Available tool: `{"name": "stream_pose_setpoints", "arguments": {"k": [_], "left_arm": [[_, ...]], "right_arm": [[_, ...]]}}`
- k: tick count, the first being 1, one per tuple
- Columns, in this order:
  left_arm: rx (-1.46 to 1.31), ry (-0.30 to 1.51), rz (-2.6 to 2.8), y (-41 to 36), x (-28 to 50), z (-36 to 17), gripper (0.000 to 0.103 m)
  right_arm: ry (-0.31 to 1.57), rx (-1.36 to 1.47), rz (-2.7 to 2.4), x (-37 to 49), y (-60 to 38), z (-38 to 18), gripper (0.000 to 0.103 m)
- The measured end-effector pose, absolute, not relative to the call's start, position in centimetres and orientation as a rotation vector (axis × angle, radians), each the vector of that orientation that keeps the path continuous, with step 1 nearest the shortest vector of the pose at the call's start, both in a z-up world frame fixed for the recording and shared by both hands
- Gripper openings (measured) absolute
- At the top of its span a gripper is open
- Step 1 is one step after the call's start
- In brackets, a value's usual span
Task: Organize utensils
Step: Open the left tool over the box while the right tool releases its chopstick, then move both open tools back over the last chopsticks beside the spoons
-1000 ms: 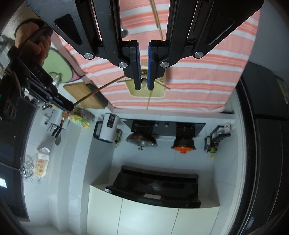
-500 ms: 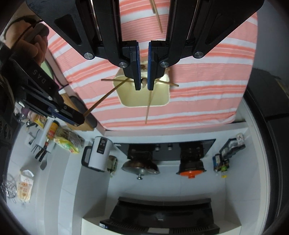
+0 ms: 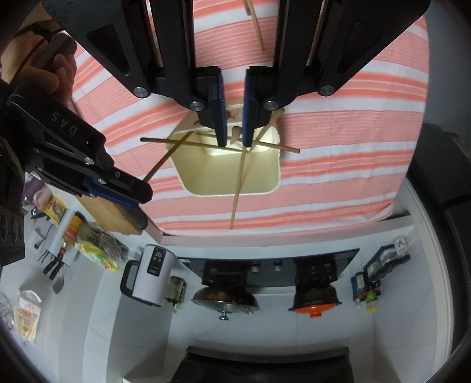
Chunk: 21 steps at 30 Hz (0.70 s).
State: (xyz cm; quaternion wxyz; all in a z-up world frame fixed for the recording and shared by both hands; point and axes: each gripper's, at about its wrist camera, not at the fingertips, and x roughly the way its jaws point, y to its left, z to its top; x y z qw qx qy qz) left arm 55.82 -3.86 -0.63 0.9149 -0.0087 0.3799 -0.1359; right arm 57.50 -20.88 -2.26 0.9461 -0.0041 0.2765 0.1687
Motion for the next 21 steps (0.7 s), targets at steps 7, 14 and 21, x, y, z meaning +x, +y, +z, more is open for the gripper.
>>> {"name": "stream_pose_setpoints", "arguments": {"k": [7,14,21], "left_arm": [[-0.022,0.695,-0.253,-2.0,51.9,1.4,0.072],[0.036,0.615,-0.215,-0.3,44.0,1.1,0.098],[0.008,0.705,-0.17,1.0,36.7,-5.7,0.099]], "right_arm": [[0.457,-0.02,0.336,54.1,-21.2,0.5,0.043],[0.36,-0.052,0.335,46.4,-23.0,2.4,0.055],[0.361,-0.118,0.29,38.4,-24.1,-1.7,0.059]]}}
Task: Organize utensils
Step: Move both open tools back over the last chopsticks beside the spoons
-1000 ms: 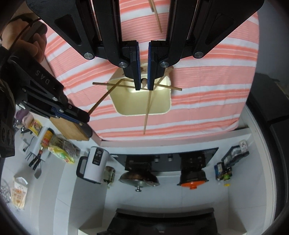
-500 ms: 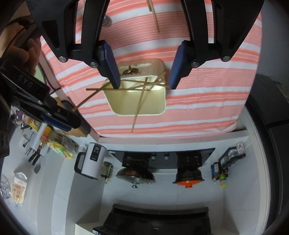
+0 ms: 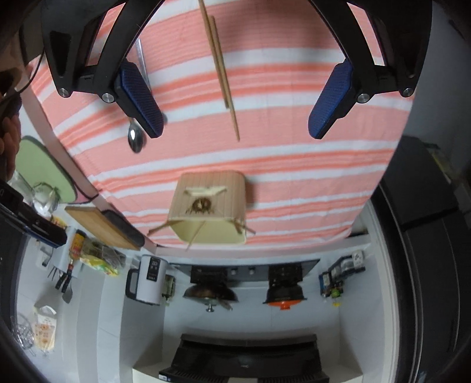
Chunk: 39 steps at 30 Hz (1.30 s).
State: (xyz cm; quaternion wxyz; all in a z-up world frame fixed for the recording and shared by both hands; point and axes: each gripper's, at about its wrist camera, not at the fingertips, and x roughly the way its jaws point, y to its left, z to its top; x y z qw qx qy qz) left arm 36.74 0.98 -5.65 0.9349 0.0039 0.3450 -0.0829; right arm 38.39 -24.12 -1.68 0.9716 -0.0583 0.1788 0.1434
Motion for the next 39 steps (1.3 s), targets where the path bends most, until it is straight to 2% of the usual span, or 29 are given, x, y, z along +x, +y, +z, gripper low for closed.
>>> {"name": "stream_pose_setpoints", "arguments": {"k": [9,17,39], "left_arm": [[0.021,0.826,-0.102,1.5,30.3,-13.8,0.099],[-0.008,0.838,-0.068,3.4,28.5,-15.0,0.099],[0.051,0.847,-0.051,2.2,29.1,-15.9,0.099]], "right_arm": [[0.485,-0.136,0.234,30.9,-24.2,-11.4,0.059],[0.583,-0.212,0.253,26.6,-22.8,-17.6,0.059],[0.627,-0.198,0.255,26.0,-22.2,-19.0,0.059]]}}
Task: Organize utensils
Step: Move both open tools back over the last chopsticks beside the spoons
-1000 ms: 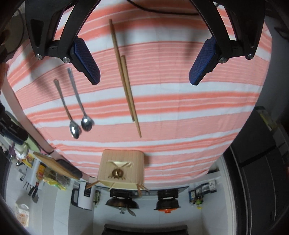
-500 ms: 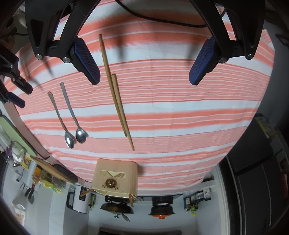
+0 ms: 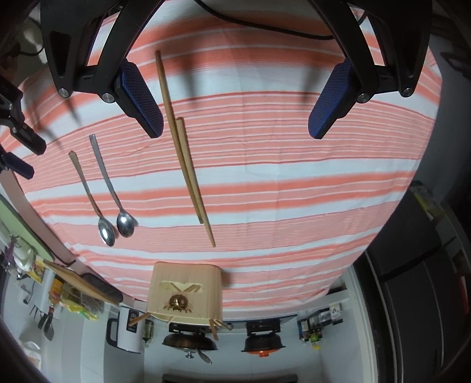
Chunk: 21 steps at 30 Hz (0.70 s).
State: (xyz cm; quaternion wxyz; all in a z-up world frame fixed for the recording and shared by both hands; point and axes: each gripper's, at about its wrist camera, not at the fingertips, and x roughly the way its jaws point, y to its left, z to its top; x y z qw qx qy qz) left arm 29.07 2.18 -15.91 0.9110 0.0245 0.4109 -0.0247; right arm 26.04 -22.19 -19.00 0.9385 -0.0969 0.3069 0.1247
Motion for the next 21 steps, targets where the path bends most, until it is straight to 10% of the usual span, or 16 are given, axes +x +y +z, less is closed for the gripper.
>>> {"name": "stream_pose_setpoints", "arguments": {"k": [21], "left_arm": [[-0.078,0.86,0.023,8.9,30.2,-15.8,0.099]], "right_arm": [[0.704,-0.219,0.536,24.6,-14.0,-20.6,0.059]]}}
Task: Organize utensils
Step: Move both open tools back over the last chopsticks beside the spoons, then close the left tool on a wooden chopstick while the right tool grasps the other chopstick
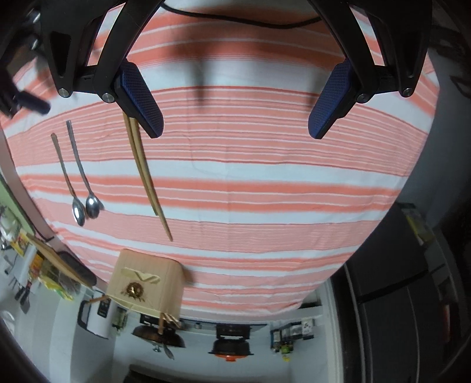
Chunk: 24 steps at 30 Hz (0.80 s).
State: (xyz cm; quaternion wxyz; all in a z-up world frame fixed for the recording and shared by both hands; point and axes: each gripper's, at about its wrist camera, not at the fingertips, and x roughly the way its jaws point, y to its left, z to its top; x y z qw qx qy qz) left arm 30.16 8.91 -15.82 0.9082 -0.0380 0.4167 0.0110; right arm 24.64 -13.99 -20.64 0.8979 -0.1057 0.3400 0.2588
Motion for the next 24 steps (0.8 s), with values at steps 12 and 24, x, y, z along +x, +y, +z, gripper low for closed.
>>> {"name": "stream_pose_setpoints", "arguments": {"k": [12,24], "left_arm": [[-0.095,0.848,0.028,9.4,29.2,-16.0,0.099],[-0.067,0.867,-0.072,6.0,29.9,-17.0,0.099]], "right_arm": [[0.819,-0.309,0.583,26.5,-7.3,-24.3,0.037],[0.807,-0.22,0.33,27.6,-14.0,-23.8,0.005]]}}
